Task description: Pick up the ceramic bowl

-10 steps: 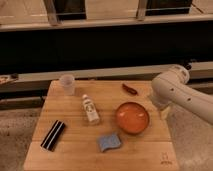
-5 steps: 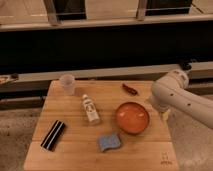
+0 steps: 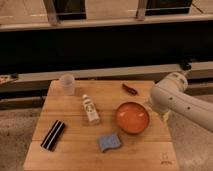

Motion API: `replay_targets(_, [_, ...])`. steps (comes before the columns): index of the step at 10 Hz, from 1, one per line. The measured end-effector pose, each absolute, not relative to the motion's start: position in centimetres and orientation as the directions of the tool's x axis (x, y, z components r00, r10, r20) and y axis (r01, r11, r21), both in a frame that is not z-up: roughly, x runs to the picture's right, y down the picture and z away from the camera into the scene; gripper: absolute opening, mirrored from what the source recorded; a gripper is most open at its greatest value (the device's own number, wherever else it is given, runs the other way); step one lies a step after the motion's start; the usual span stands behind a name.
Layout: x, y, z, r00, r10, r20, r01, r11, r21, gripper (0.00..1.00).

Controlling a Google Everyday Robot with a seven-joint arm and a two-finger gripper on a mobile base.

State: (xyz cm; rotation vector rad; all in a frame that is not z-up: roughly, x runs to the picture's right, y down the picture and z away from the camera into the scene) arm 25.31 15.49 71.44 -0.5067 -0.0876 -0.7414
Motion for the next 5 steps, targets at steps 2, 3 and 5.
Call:
replay_targets(2, [25.17,15.88,71.55,0.707,-0.655,0.268,0.700,0.596,-0.393,0.80])
replay_targets(3, [25.17,16.03,71.60,0.699,-0.661,0.273,0.709,0.589,-0.389,0.80])
replay_targets(5, [24.71,16.27,71.84,0.661,-0.691,0.292,0.745,0.556,-0.368,0.80])
